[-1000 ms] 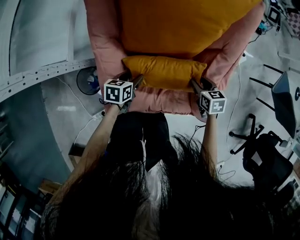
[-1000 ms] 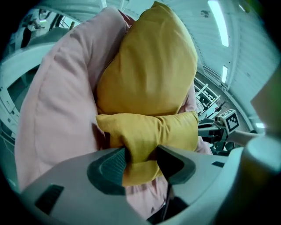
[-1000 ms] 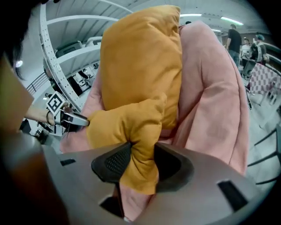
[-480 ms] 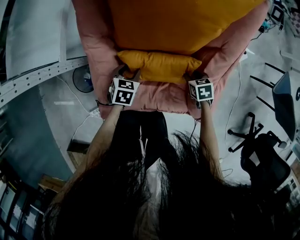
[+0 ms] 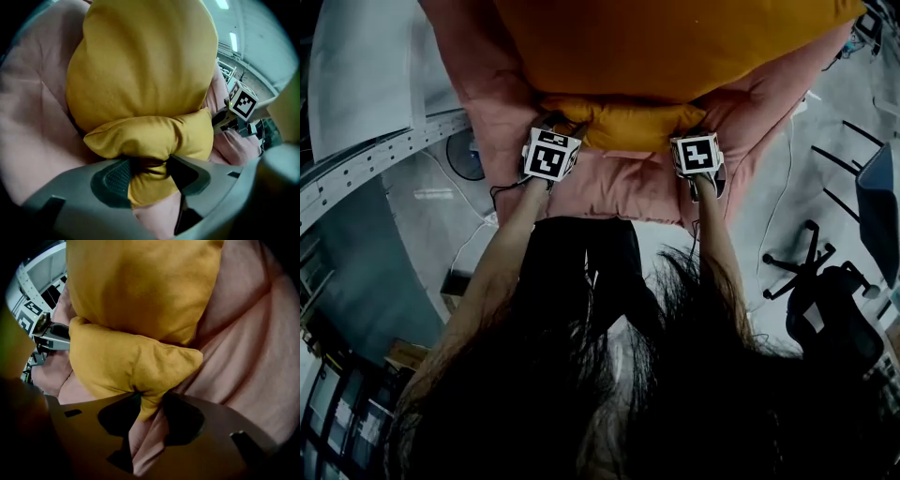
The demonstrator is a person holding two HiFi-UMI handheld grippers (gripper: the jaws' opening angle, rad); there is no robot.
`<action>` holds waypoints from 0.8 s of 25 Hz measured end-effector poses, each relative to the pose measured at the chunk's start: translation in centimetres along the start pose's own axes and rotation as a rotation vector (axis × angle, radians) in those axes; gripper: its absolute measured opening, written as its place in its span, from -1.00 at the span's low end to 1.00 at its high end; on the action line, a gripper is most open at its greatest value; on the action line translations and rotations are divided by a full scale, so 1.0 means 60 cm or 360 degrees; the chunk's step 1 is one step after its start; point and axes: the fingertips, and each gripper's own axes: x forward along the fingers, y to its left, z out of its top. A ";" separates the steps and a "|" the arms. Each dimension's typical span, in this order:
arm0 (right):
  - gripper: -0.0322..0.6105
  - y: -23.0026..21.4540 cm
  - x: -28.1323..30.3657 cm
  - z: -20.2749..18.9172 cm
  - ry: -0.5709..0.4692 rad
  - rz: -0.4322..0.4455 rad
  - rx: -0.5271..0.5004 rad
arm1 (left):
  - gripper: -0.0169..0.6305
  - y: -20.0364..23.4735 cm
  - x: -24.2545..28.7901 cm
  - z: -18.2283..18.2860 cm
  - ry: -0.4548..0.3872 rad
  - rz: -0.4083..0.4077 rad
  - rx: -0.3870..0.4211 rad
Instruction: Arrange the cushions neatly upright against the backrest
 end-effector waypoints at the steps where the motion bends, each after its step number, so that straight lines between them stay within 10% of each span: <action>1: -0.40 0.000 -0.001 0.000 0.0027 0.0003 0.0029 | -0.15 0.002 0.003 0.001 0.0008 -0.0003 -0.0011; 20: -0.20 0.012 -0.078 -0.004 -0.0173 -0.0265 -0.0045 | -0.08 0.010 -0.133 0.003 -0.0232 -0.0107 -0.0154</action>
